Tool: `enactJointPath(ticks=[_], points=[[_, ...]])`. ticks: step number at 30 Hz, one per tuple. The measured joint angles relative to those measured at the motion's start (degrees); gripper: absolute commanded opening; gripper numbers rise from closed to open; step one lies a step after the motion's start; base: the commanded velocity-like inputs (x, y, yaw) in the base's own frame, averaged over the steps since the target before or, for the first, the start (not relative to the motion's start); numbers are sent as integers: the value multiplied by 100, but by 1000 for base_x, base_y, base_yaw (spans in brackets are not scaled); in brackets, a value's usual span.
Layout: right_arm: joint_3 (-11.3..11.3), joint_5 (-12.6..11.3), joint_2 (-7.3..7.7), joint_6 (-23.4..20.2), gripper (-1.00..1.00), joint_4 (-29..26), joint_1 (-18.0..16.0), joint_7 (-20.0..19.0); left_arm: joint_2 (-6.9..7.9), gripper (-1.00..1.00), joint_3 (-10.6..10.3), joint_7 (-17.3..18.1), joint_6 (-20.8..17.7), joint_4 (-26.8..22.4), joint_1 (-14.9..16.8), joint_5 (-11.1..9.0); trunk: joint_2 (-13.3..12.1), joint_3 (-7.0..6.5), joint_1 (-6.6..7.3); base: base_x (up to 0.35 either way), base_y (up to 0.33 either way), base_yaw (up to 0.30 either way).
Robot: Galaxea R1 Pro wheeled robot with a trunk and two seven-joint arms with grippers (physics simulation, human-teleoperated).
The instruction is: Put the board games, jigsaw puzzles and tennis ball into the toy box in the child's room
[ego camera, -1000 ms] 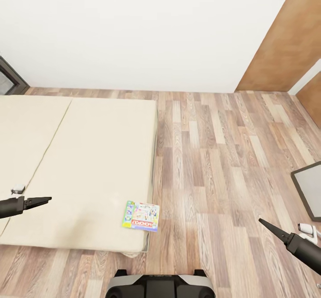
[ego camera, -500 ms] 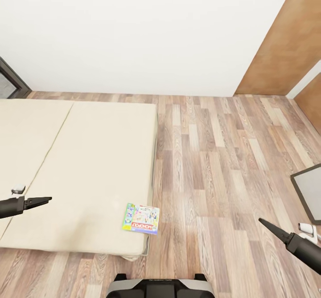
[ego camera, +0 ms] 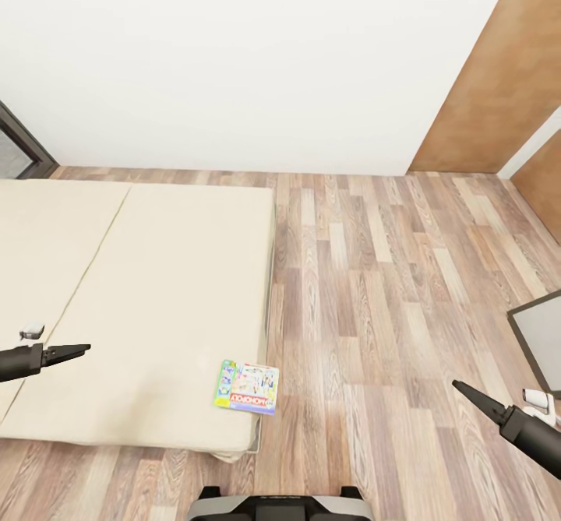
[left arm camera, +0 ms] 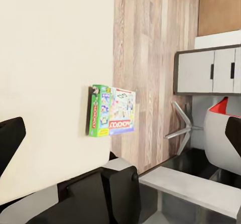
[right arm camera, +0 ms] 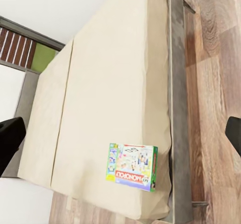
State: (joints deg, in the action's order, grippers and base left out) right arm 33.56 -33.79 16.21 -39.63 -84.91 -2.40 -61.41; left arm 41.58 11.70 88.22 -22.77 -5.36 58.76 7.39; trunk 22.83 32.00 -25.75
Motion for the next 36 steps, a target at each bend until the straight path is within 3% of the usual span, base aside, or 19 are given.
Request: enactJointPath(ticks=[26, 36], points=[[5, -4, 3, 2, 100, 1, -1, -12, -45, 100, 0, 0, 1, 0, 0, 0, 0, -247, 0, 0, 0, 0], [8, 3, 4, 4, 100, 0, 1, -6, -130, 100, 0, 0, 5, 0, 0, -1, 0, -342, 0, 0, 0, 0]])
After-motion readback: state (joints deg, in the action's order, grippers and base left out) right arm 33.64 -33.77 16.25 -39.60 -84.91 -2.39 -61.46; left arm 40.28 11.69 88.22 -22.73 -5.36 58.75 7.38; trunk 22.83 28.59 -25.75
